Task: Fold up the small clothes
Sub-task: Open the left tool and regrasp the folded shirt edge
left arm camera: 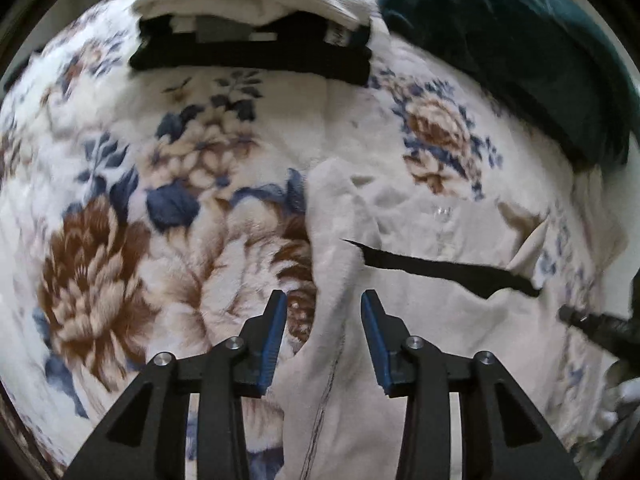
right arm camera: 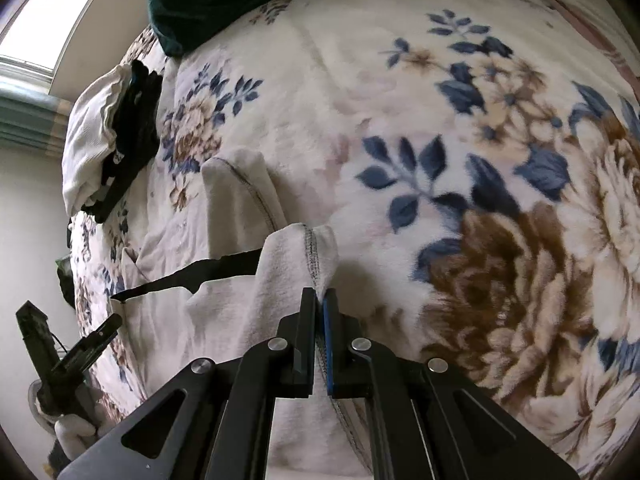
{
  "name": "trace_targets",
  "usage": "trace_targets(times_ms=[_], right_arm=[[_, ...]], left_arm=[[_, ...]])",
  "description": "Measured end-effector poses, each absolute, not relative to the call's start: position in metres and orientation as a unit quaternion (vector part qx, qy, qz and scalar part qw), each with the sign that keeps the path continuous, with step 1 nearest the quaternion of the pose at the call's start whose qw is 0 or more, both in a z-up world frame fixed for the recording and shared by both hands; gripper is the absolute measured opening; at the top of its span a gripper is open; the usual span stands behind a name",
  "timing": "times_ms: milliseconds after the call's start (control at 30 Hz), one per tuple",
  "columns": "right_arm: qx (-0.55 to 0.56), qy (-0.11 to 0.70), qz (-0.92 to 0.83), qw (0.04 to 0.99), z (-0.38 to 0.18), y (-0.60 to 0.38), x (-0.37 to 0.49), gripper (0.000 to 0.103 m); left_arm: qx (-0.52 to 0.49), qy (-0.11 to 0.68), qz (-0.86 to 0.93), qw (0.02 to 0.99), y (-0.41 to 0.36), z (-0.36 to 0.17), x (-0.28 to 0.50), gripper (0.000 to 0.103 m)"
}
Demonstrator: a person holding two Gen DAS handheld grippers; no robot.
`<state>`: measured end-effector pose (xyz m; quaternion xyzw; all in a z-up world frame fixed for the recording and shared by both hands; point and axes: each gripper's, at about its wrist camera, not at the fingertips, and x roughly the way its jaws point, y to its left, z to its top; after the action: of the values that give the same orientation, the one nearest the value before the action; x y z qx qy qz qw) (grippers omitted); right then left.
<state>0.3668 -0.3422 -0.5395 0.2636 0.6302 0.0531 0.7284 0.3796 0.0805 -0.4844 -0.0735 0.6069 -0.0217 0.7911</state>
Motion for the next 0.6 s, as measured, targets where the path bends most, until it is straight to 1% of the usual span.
trace_targets(times_ms=[33,67,100,233,400,500,600], right_arm=[[0.263,0.630,0.052,0.729,-0.540,-0.341,0.367,0.004],[0.263,0.631,0.052,0.728,-0.540,-0.339,0.367,0.004],[0.263,0.630,0.052,0.729,-0.539,-0.339,0.367,0.004],[0.262,0.624,0.049,0.735,-0.532,-0.338,0.361,0.004],[0.260,0.606,0.049,0.751,-0.514,-0.344,0.349,0.004],[0.259,0.598,0.050,0.757,-0.506,-0.347,0.344,0.004],[0.259,0.598,0.048,0.757,-0.507,-0.347,0.347,0.004]], left_arm=[[-0.069,0.597,-0.026,0.799,0.076,-0.486,0.380,0.032],[-0.065,0.583,-0.027,0.809,0.076,-0.484,0.380,0.021],[-0.060,0.576,-0.026,0.815,0.074,-0.483,0.381,0.002],[-0.045,0.533,-0.036,0.844,0.073,-0.461,0.370,0.001],[-0.086,0.509,-0.005,0.856,0.102,-0.436,0.350,0.001],[-0.120,0.520,0.017,0.845,0.120,-0.442,0.355,0.001],[-0.126,0.546,0.019,0.828,0.125,-0.463,0.370,0.002]])
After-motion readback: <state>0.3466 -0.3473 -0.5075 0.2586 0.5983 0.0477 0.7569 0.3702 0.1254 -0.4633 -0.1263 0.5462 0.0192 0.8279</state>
